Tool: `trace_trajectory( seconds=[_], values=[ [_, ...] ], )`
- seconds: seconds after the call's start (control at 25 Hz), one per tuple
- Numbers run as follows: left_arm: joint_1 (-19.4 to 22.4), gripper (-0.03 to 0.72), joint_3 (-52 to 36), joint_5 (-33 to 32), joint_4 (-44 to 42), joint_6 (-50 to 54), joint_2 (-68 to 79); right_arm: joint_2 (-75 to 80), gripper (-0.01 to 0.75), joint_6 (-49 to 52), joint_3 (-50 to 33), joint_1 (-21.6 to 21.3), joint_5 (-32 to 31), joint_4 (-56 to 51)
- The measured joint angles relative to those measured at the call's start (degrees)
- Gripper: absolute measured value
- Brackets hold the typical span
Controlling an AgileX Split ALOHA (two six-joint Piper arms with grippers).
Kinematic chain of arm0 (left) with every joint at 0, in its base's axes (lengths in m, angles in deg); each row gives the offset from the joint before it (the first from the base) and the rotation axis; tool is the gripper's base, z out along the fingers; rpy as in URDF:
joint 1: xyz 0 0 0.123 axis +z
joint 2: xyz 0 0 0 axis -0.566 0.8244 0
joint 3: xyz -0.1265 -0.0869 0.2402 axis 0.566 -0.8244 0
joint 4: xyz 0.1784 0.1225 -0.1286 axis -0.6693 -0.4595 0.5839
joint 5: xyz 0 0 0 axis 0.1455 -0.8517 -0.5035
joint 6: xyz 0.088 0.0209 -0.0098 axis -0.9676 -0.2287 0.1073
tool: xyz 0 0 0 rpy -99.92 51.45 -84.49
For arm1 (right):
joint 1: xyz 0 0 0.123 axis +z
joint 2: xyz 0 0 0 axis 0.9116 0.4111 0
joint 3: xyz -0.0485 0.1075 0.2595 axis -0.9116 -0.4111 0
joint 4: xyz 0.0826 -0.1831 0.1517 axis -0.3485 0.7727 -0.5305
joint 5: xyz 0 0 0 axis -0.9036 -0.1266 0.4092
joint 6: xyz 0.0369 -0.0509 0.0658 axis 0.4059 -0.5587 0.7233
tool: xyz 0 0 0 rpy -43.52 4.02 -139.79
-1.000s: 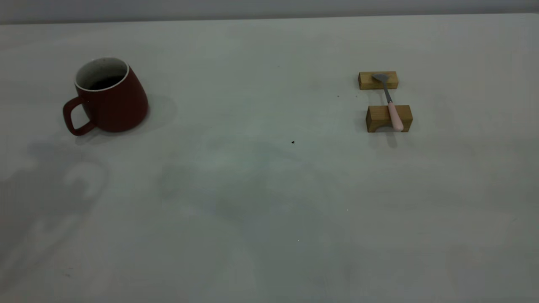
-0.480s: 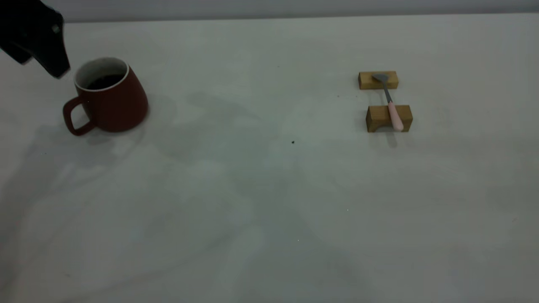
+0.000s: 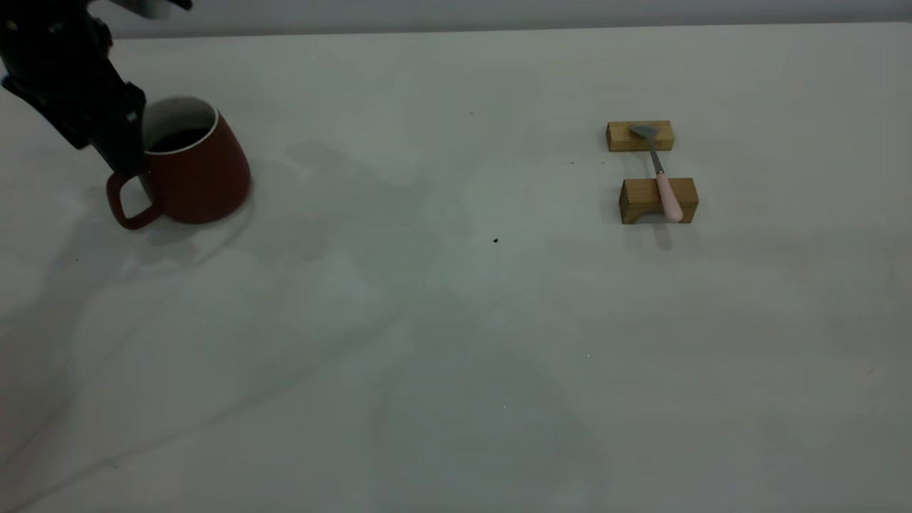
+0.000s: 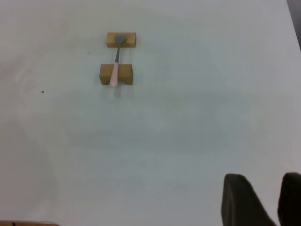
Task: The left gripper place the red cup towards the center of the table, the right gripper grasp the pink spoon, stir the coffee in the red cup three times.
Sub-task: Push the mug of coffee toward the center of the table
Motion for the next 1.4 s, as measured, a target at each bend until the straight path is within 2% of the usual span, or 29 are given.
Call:
trace_trajectory(
  seconds=[0.16, 0.28, 0.48, 0.6, 0.68, 1.0, 1.4],
  values=[
    [0.0, 0.617, 0.1, 1.8, 0.0, -0.3, 2.1, 0.0, 0.239, 0.0, 0.0, 0.0, 0.0, 0.0],
    [0.0, 0.559, 0.1, 3.1, 0.0, -0.4, 2.9, 0.0, 0.239, 0.0, 0.0, 0.0, 0.0, 0.0],
    [0.0, 0.387, 0.2, 4.0, 0.0, -0.5, 4.3, 0.0, 0.239, 0.0, 0.0, 0.0, 0.0, 0.0],
    [0.0, 0.251, 0.2, 4.1, 0.0, -0.5, 4.7, 0.0, 0.239, 0.0, 0.0, 0.0, 0.0, 0.0],
    [0.0, 0.205, 0.2, 4.1, 0.0, -0.6, 4.7, 0.0, 0.239, 0.0, 0.0, 0.0, 0.0, 0.0],
    [-1.6, 0.205, 0.2, 3.8, 0.8, -0.3, 4.8, 0.0, 0.239, 0.0, 0.0, 0.0, 0.0, 0.0],
    [-10.2, 0.205, 0.3, 5.0, 1.0, 2.1, 4.9, 0.0, 0.239, 0.1, 0.0, 0.0, 0.0, 0.0]
  ],
)
